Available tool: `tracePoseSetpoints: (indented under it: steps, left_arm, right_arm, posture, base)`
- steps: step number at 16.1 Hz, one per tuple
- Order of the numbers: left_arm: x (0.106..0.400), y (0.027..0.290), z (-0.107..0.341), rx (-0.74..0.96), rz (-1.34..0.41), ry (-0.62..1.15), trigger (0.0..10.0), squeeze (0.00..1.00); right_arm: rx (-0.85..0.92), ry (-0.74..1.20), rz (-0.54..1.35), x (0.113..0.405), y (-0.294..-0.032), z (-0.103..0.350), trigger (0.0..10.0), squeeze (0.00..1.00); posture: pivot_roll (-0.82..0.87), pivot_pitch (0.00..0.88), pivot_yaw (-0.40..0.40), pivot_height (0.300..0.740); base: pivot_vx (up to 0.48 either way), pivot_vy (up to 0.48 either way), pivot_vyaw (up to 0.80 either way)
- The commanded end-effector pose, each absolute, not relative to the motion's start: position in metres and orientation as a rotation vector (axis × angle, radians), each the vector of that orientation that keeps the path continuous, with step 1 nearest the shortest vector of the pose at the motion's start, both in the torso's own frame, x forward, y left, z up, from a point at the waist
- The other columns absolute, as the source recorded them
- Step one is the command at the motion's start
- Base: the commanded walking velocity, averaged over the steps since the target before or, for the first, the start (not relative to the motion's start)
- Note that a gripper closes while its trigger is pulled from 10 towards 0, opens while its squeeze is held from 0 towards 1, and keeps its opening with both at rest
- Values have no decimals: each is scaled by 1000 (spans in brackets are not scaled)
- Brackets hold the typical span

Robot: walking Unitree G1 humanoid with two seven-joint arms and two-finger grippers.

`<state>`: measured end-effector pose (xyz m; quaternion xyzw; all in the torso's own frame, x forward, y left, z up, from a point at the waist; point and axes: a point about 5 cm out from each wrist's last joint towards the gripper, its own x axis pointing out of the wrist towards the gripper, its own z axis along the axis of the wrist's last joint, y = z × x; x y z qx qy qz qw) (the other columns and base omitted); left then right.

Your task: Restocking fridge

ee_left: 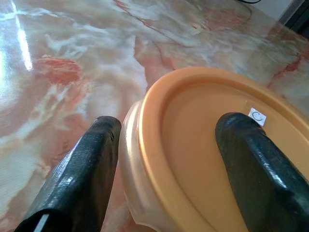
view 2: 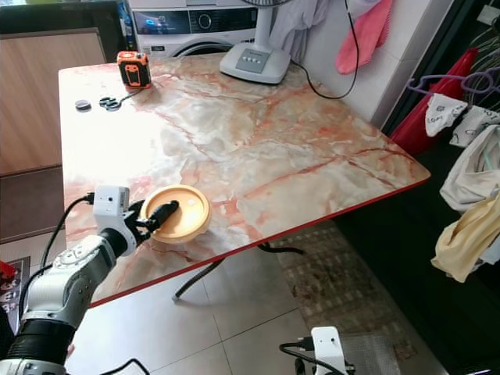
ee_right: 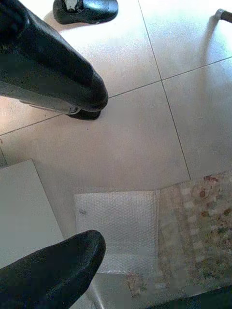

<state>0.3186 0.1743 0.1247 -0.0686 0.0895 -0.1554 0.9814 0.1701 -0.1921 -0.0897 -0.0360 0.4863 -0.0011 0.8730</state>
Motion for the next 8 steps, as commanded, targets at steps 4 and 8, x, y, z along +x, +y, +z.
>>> tracePoseSetpoints:
  steps: [4, 8]
  left_arm:
    - [305, 177, 103, -253, -300, 242, 10000, 0]
    - [300, 180, 99, -384, -285, 242, 10000, 0]
  right_arm:
    - [-70, 1026, -10, 169, -194, -90, 10000, 0]
    - [-72, 1026, -6, 169, -194, -90, 10000, 0]
  posture:
    - [44, 73, -108, 740]
    - [47, 74, -111, 740]
  base:
    - [0, 0, 0]
    - [0, 0, 0]
